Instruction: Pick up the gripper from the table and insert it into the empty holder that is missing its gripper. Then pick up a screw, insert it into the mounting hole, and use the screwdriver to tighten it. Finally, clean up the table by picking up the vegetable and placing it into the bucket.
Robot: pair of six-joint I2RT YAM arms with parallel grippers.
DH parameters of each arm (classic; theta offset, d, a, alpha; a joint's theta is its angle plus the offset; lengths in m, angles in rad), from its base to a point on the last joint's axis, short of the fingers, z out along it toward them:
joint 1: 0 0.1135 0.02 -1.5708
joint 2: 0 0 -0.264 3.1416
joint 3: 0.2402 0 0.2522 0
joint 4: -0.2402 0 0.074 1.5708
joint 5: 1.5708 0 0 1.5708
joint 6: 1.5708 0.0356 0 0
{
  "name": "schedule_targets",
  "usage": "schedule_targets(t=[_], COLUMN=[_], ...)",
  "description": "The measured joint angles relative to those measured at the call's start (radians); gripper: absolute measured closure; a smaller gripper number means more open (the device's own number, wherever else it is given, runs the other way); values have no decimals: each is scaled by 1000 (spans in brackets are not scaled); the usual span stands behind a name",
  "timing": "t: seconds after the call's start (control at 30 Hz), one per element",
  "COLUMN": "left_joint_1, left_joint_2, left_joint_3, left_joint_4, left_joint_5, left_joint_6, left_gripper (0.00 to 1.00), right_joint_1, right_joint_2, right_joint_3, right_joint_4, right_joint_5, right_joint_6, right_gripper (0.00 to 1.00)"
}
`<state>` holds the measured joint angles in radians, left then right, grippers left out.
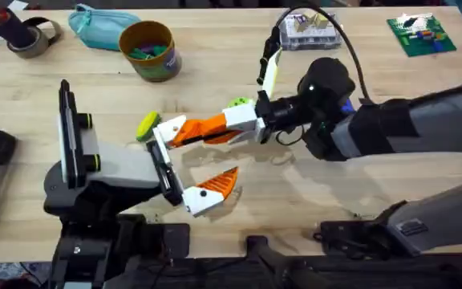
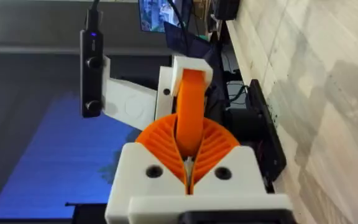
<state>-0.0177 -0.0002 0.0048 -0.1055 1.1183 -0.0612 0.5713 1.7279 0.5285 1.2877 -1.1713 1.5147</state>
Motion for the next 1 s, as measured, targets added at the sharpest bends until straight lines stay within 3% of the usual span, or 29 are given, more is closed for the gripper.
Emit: schedule_targets(t=[0.8, 1.0], left_joint_1=[0, 0], left_joint_2=[0, 0], left_joint_3=[0, 0], left_joint_4=[-4, -6], left_joint_5=[13, 19], left_joint_6=[38, 36], left_gripper=[17, 17], right_joint_1=[11, 11], right_joint_2=[0, 25], right_joint_3=[2, 71], right_joint_4=[0, -109], right_joint_5=[11, -44], right_joint_6=[-34, -65], right_gripper=[989, 987])
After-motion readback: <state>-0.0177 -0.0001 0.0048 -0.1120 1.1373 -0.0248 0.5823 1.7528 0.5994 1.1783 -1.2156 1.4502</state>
